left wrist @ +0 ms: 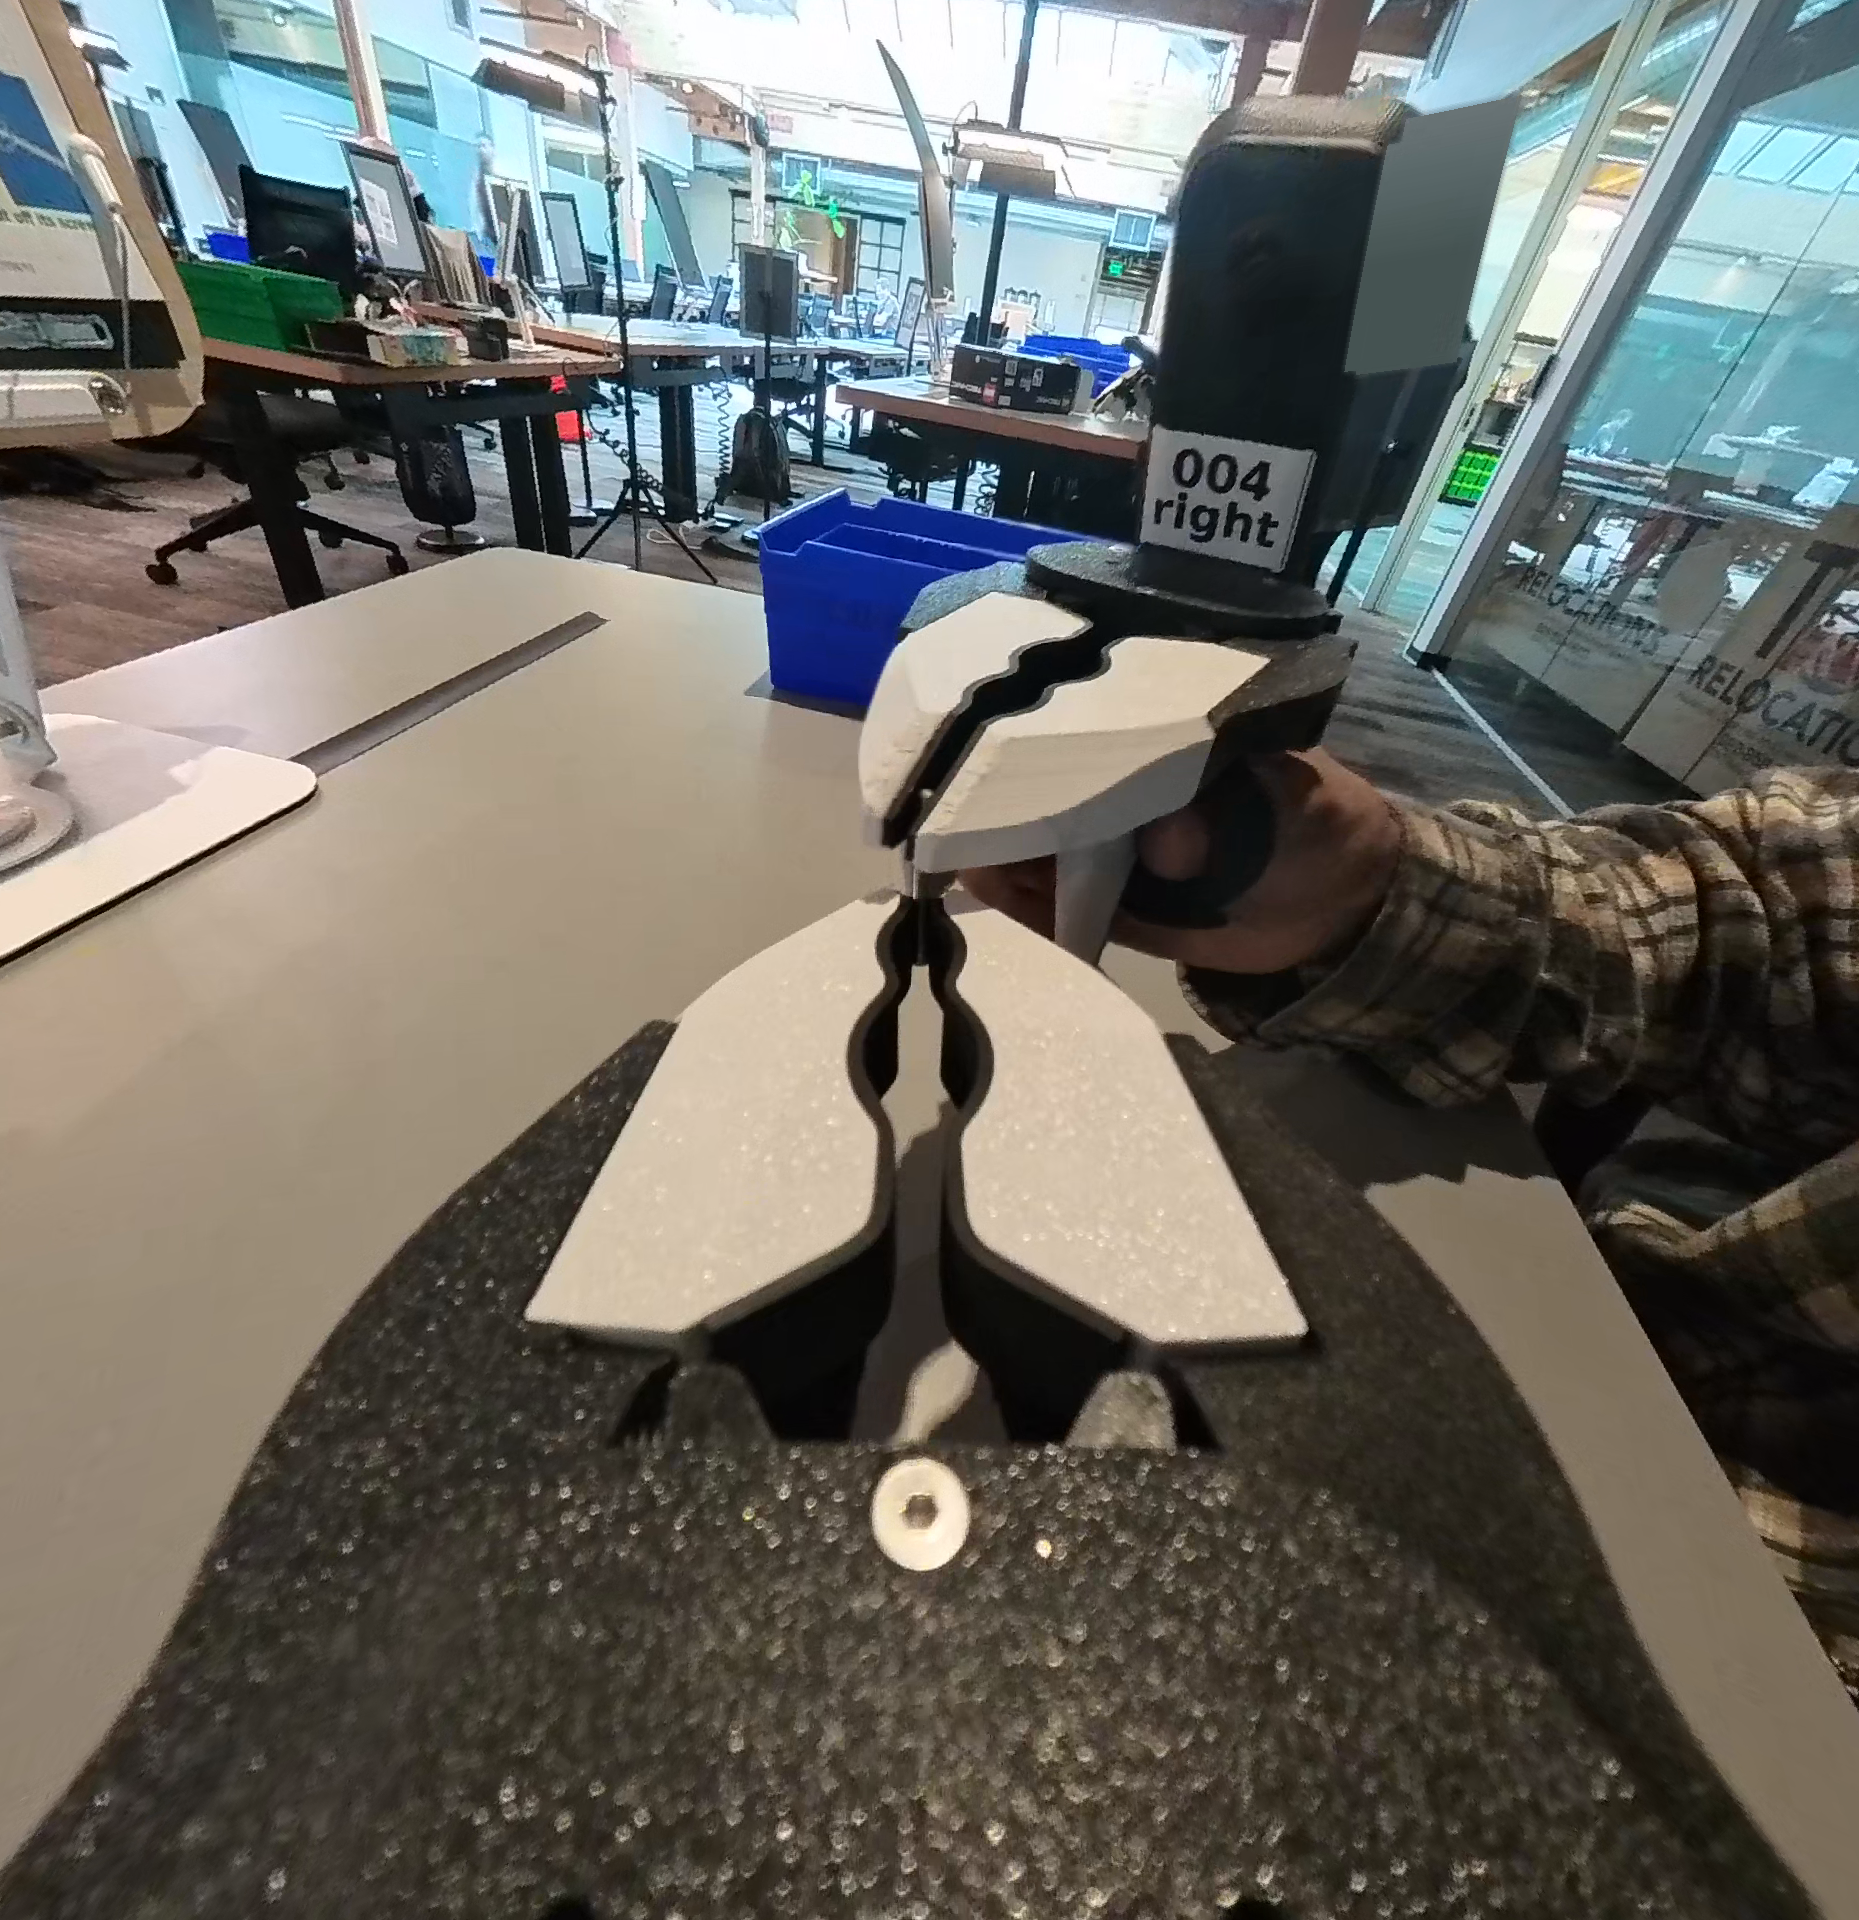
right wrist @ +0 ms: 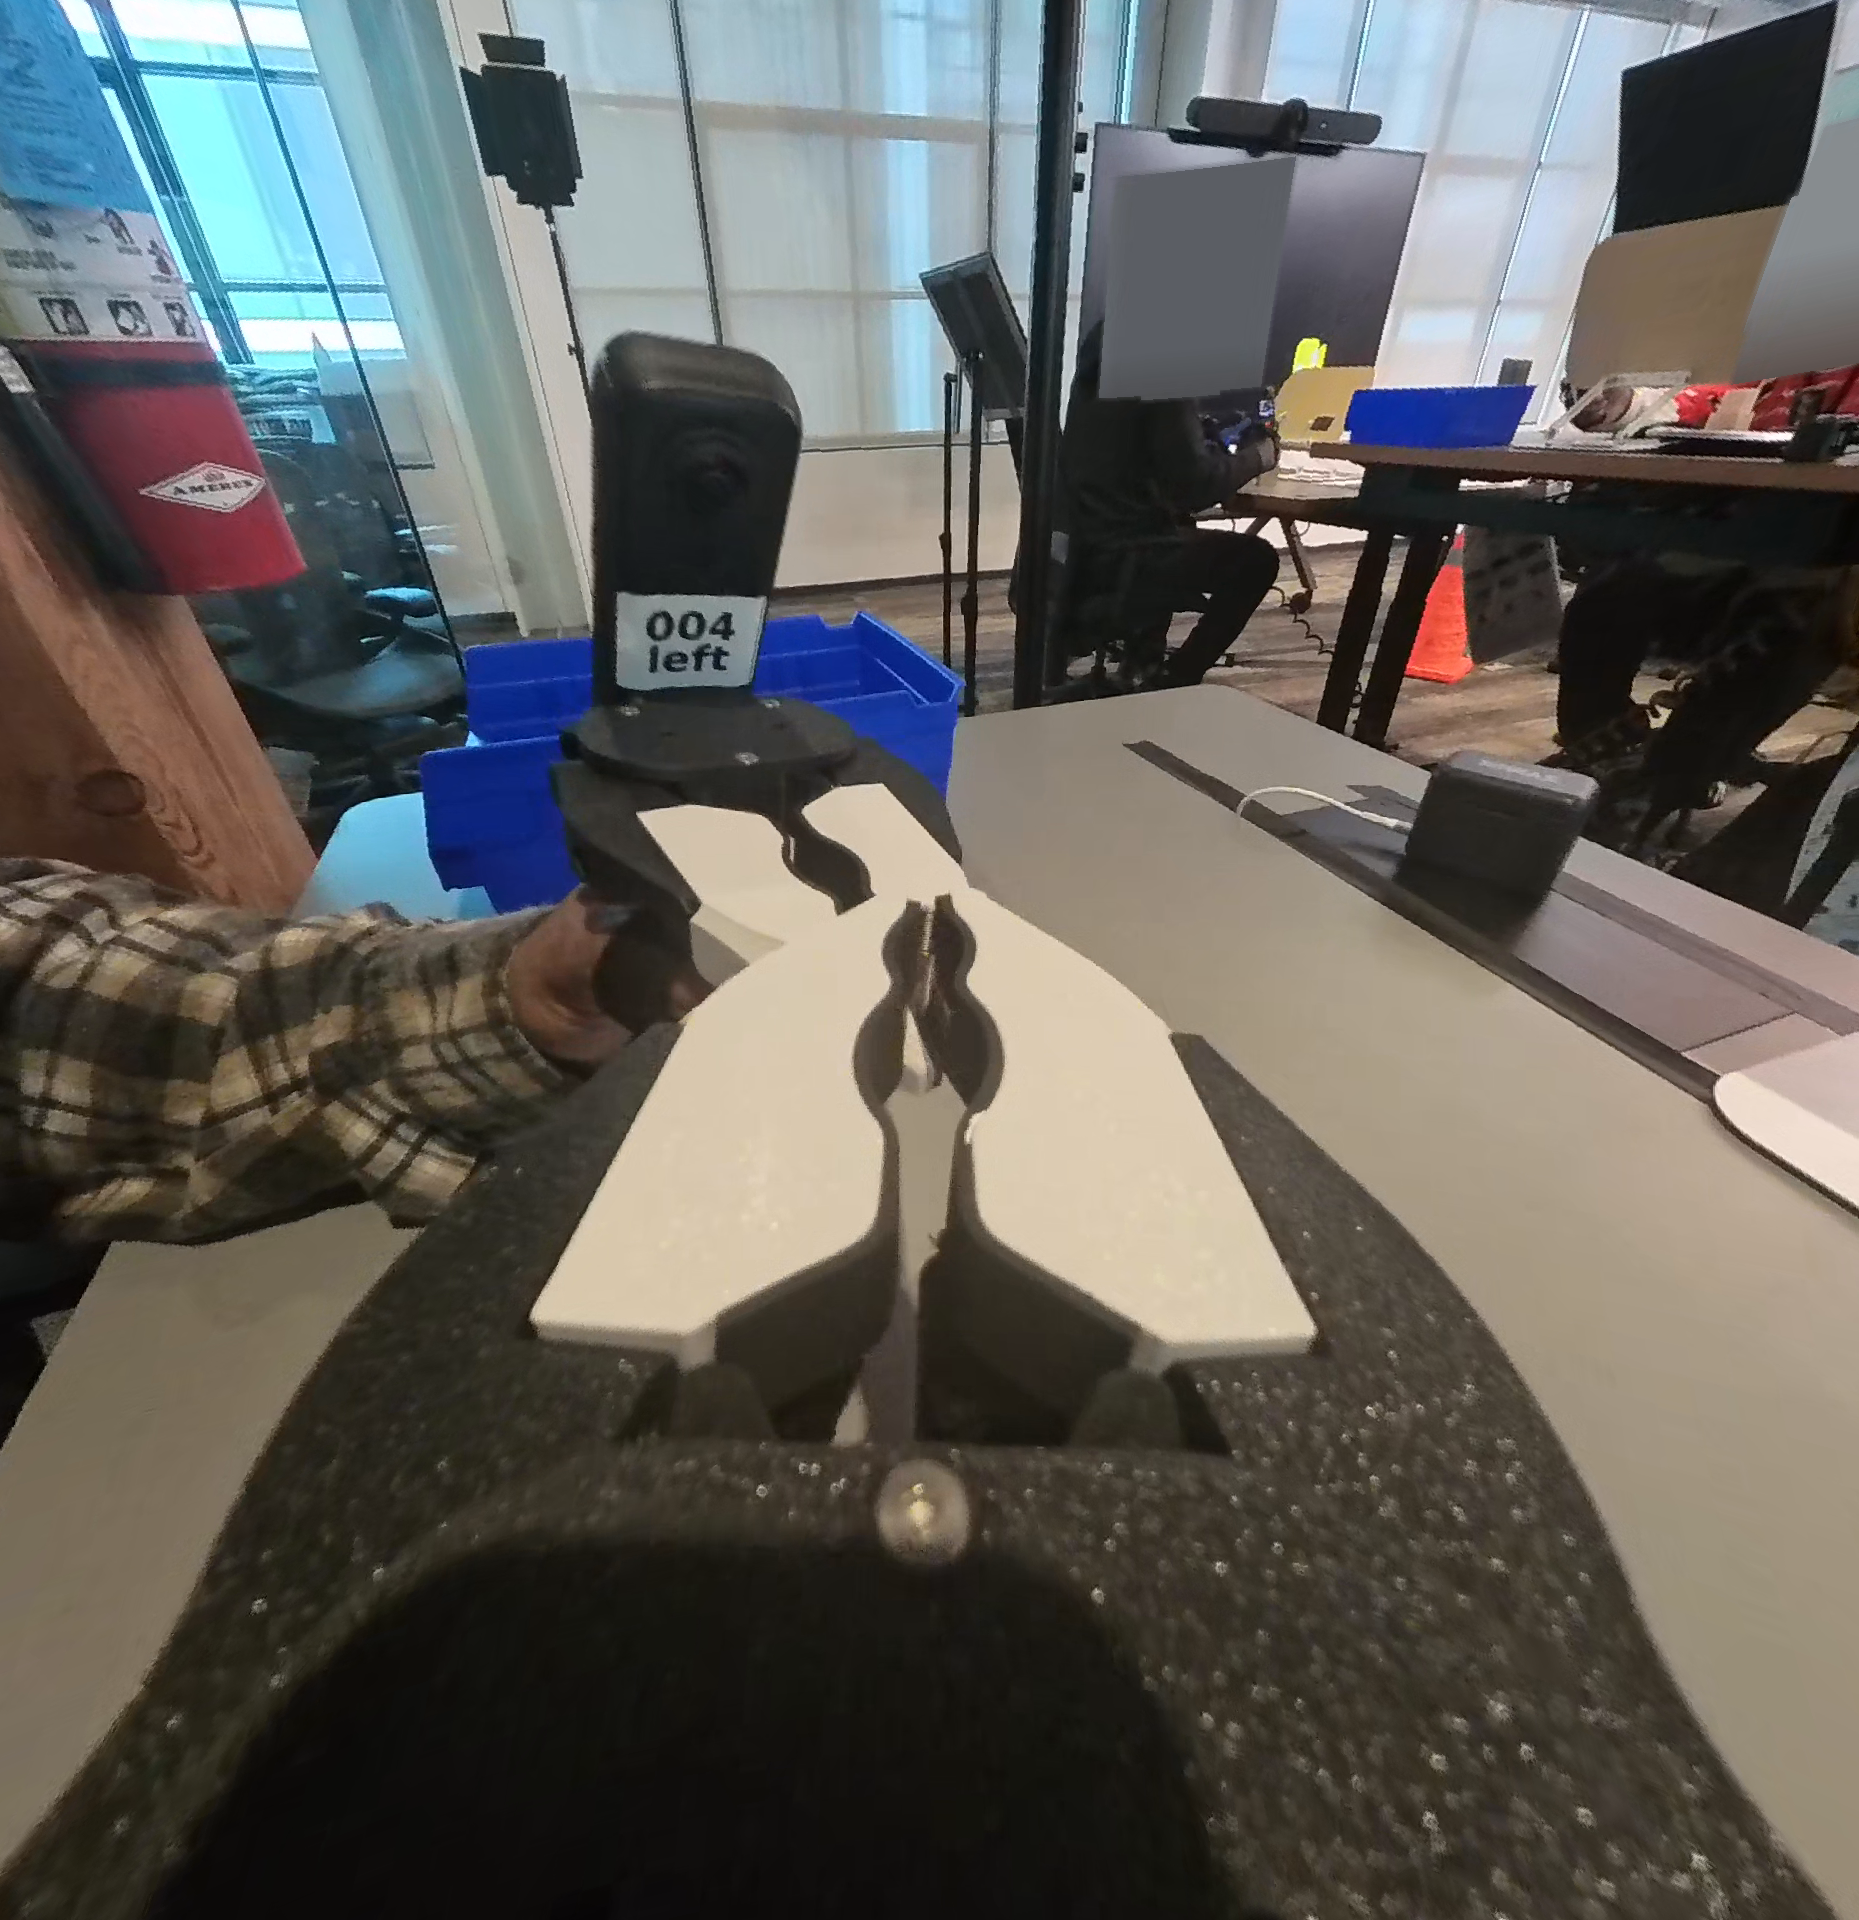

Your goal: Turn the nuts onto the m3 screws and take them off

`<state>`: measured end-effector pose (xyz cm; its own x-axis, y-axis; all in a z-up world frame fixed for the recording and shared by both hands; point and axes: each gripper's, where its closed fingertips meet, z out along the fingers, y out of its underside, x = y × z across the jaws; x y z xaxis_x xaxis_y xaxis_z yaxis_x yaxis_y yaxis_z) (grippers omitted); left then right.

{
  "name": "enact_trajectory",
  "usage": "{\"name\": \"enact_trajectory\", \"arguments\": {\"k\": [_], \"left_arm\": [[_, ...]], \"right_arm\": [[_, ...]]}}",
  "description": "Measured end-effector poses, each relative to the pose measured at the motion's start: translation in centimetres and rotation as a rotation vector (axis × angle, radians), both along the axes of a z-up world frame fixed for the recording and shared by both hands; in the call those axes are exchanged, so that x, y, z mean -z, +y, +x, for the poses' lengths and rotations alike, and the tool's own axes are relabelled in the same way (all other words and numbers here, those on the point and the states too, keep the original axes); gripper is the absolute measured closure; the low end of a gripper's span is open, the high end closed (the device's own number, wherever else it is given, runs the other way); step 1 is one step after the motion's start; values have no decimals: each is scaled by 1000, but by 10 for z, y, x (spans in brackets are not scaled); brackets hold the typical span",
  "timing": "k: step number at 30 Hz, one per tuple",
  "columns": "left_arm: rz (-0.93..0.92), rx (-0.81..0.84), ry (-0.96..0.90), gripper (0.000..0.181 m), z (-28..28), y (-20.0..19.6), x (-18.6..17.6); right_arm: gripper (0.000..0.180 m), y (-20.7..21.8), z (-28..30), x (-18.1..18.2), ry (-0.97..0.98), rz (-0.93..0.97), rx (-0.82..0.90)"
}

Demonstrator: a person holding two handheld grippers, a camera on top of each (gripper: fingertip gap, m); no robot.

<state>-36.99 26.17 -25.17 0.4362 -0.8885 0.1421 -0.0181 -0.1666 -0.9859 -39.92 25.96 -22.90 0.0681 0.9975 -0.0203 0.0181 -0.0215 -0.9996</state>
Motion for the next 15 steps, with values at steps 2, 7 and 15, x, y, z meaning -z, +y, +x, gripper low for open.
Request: {"name": "enact_trajectory", "arguments": {"k": [2, 7, 15], "left_arm": [[0, 15, -14, 179, 2, -1, -2], [-3, 60, -57, 165, 9, -5, -6], [31, 85, -26, 128, 25, -13, -5]], "right_arm": [[178, -2, 2, -2, 9, -15, -7], [178, 2, 12, -4, 23, -95, 5], [178, 4, 28, -5, 18, -155, 32]]}}
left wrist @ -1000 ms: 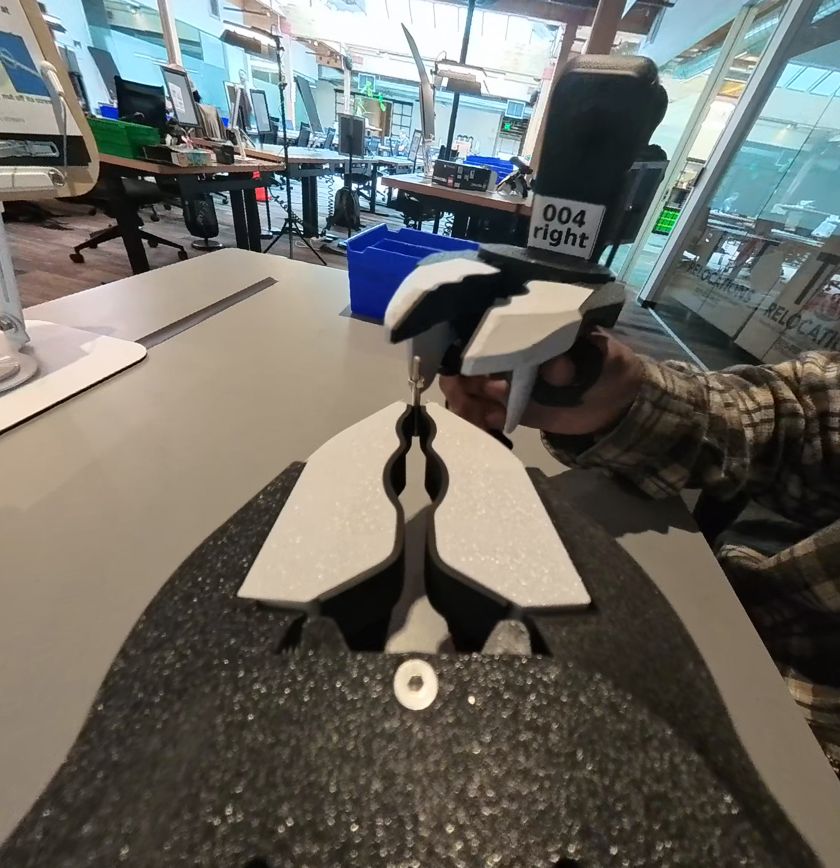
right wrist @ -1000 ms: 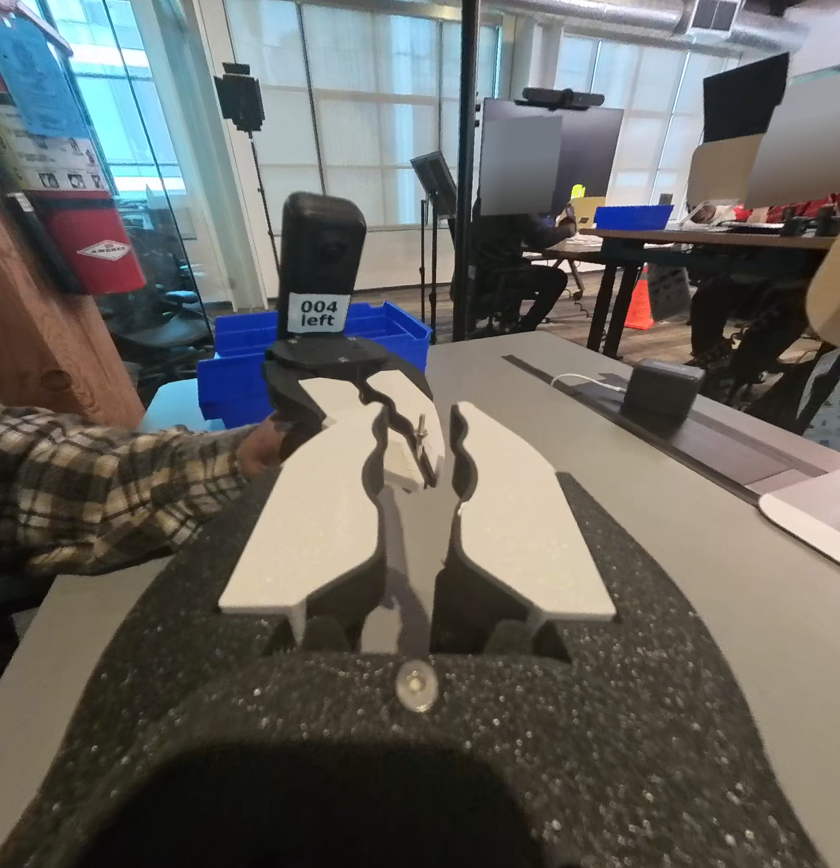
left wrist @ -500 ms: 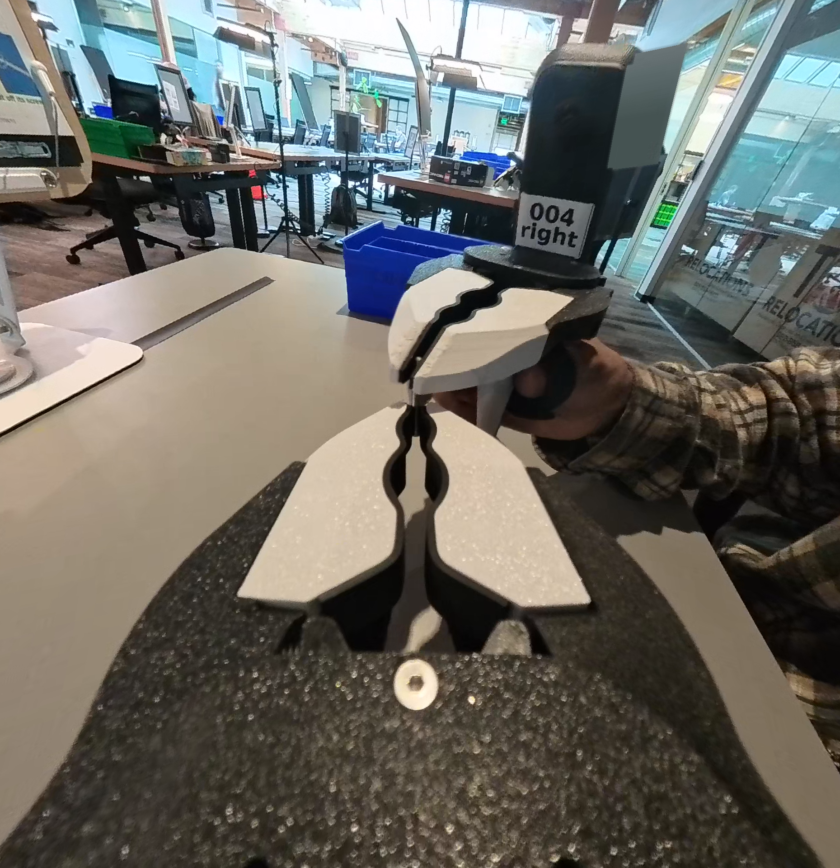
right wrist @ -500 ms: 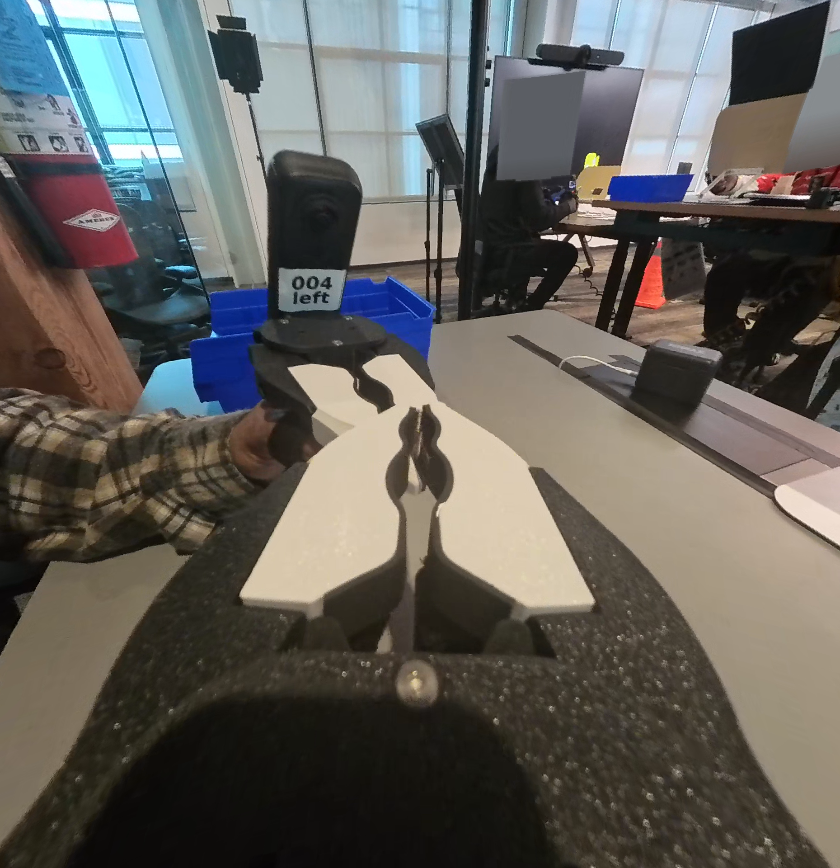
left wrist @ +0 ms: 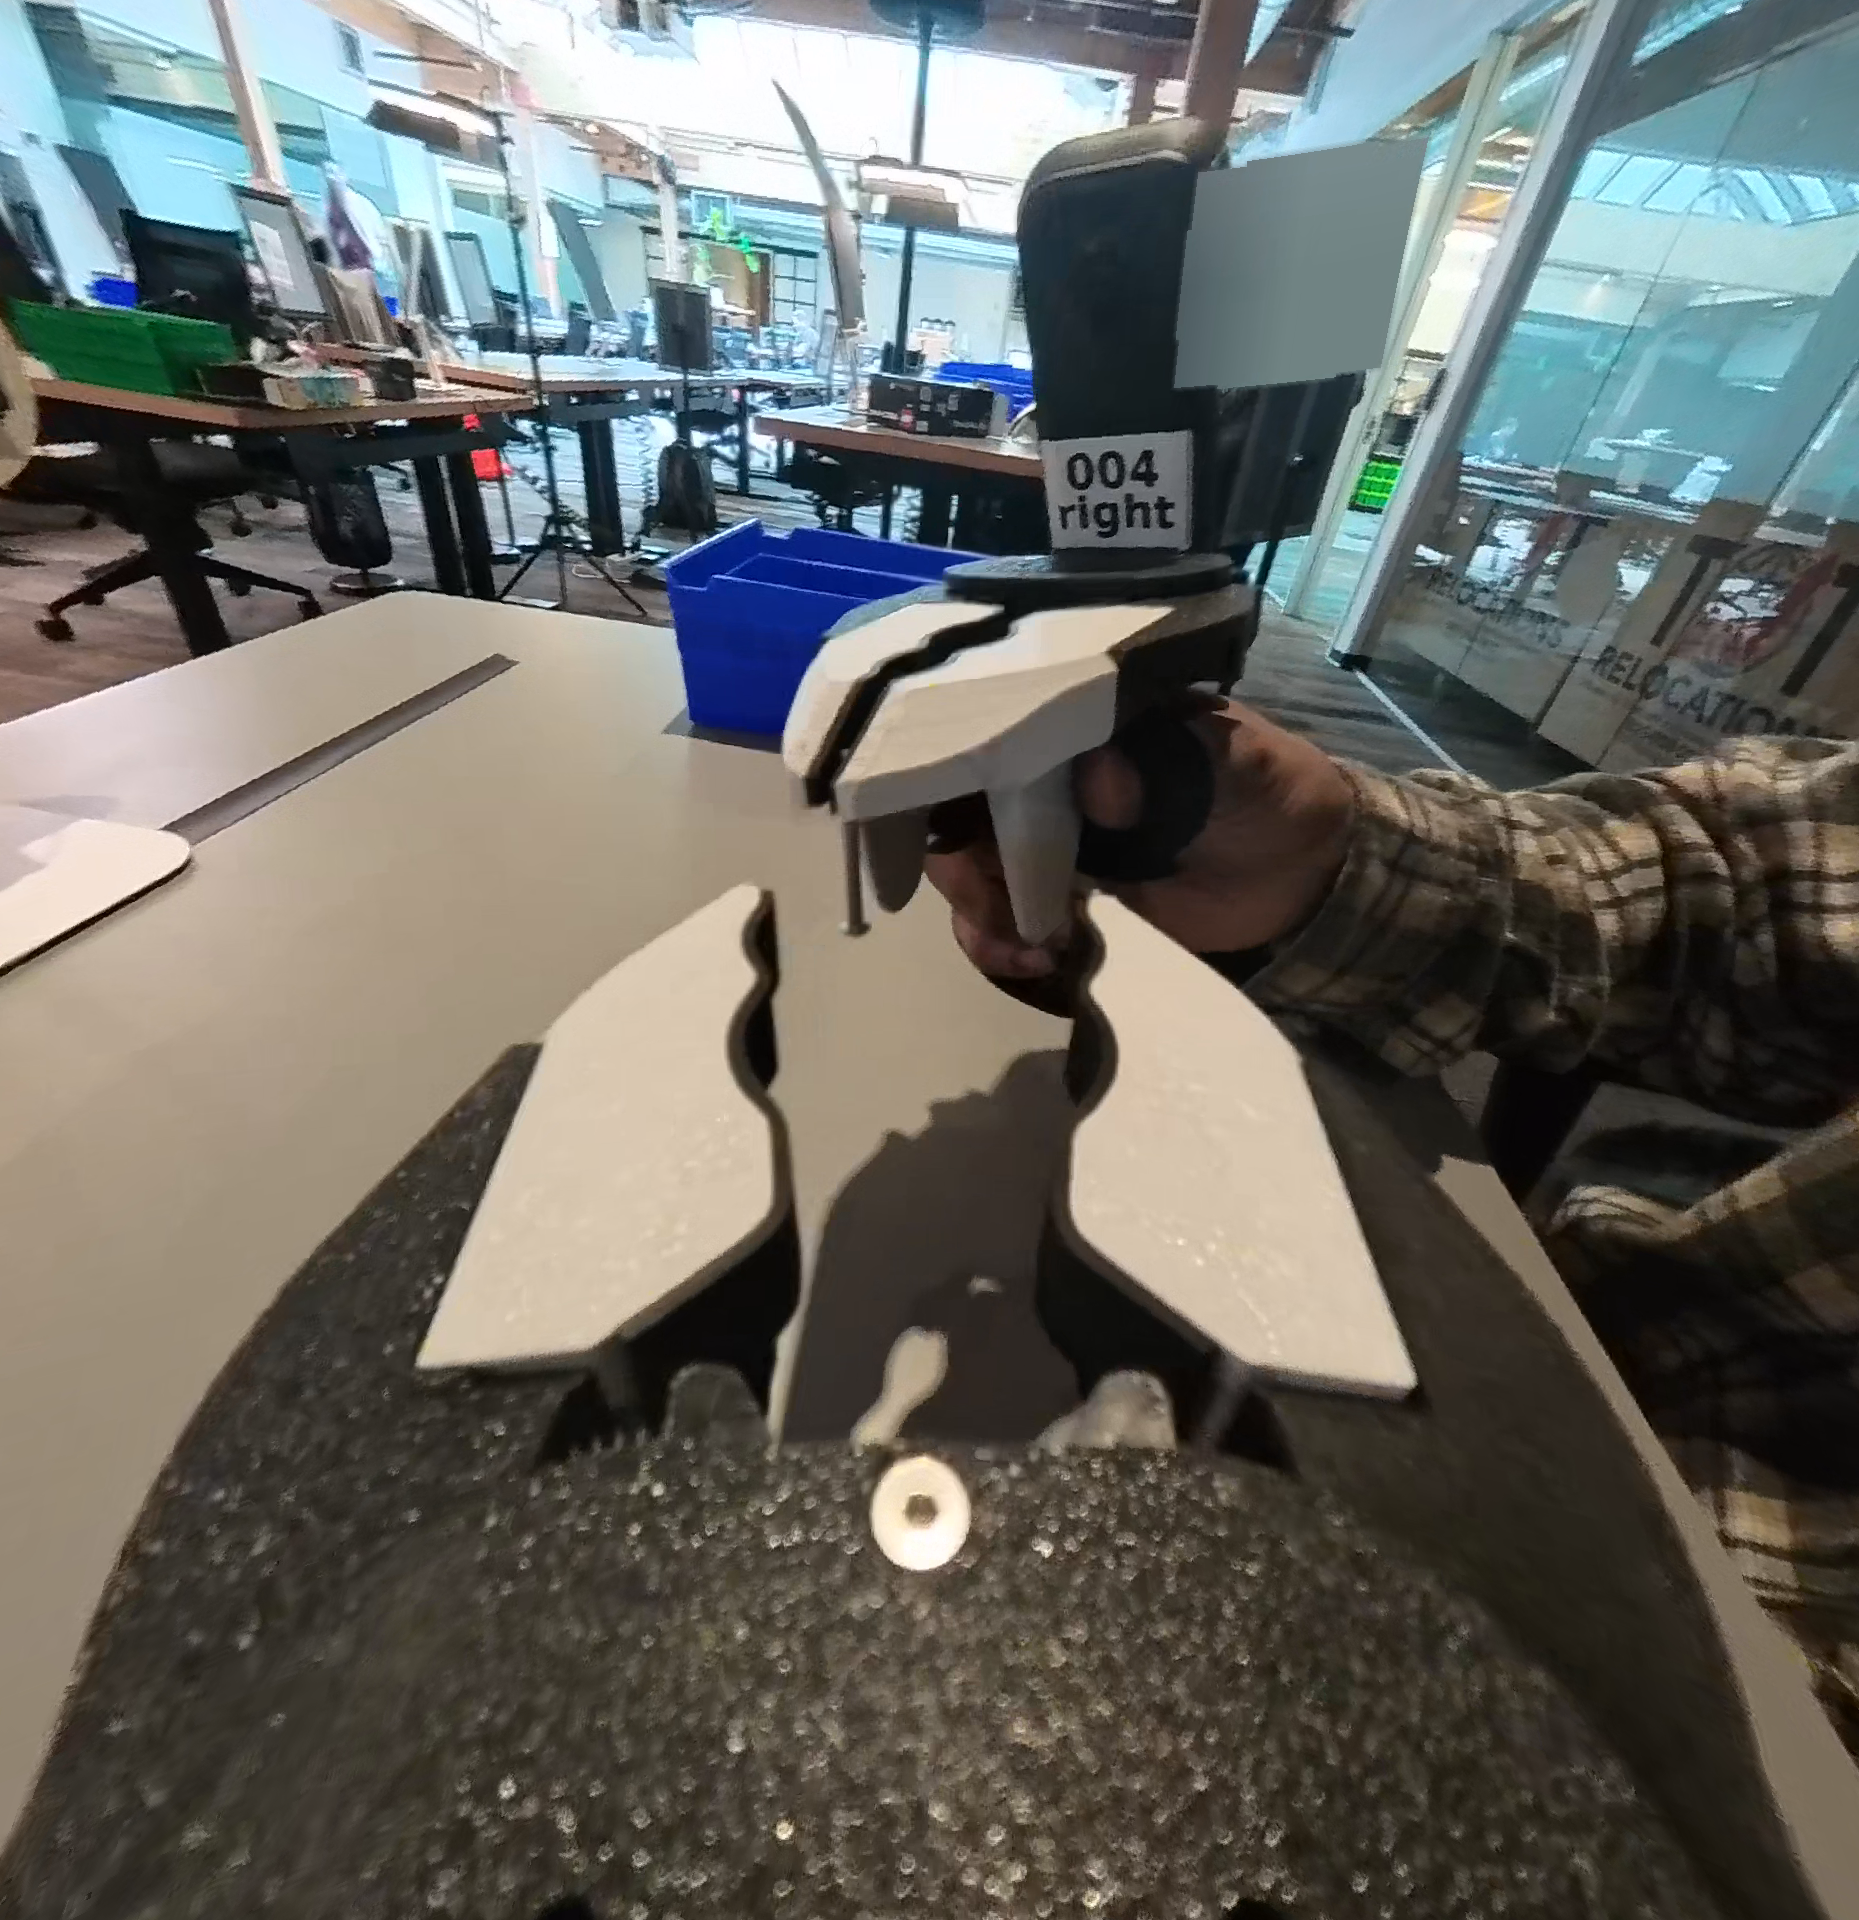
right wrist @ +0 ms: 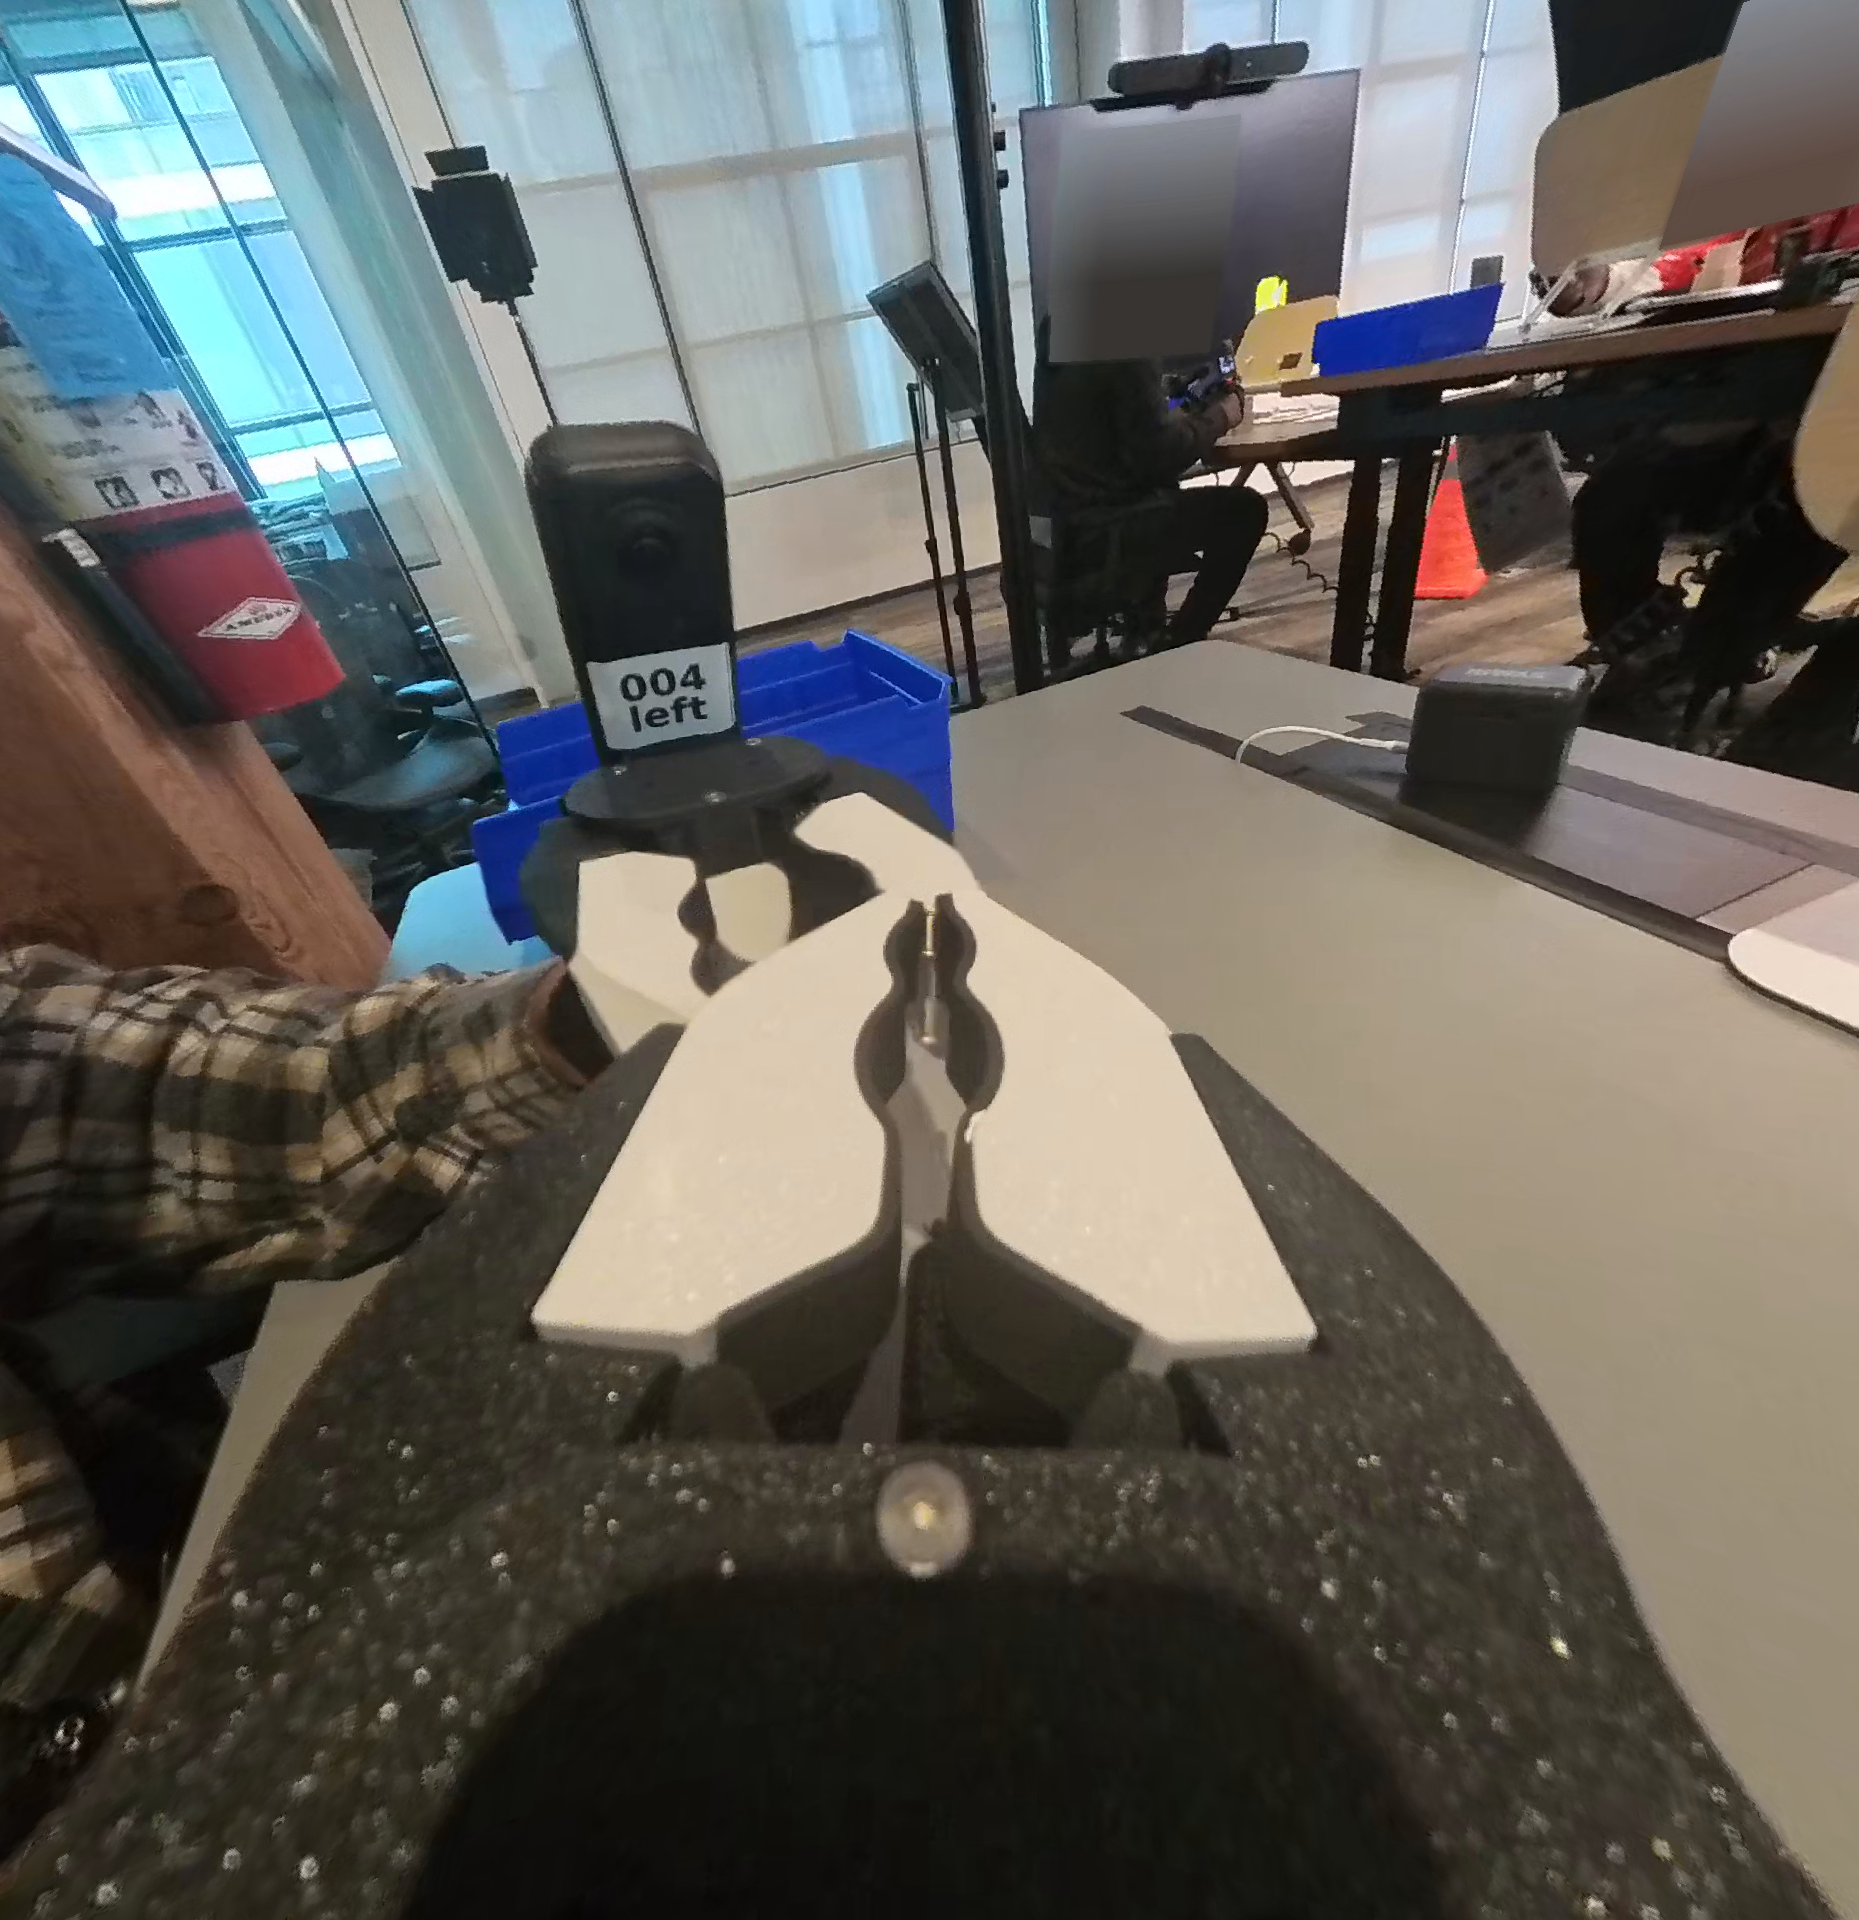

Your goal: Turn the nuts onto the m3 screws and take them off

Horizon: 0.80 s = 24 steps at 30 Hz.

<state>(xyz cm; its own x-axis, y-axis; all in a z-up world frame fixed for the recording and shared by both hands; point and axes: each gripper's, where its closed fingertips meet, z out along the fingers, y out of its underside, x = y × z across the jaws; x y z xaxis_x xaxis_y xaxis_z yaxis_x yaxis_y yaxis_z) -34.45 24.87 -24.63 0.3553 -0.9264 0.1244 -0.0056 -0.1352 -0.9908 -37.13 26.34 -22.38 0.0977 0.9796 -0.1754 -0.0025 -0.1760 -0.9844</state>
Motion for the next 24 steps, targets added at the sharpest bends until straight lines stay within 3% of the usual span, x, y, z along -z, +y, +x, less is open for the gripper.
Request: {"name": "enact_trajectory", "arguments": {"k": [8, 13, 16, 20, 24], "left_arm": [[-33, -38, -22, 119, -6, 8, 0], [-48, -61, -22, 117, -11, 12, 3], [-55, -64, -16, 117, -10, 14, 6], [-76, -49, 1, 118, -5, 14, 13], [-82, -24, 31, 120, 2, 11, 20]], "right_arm": [[178, -1, 14, -15, 25, 3, 12], [178, 17, 66, -37, -9, 52, 130], [178, 44, 131, -47, -99, 74, 295], [178, 91, 258, -59, -258, 61, 616], [178, 122, 380, -35, -422, -74, 873]]}}
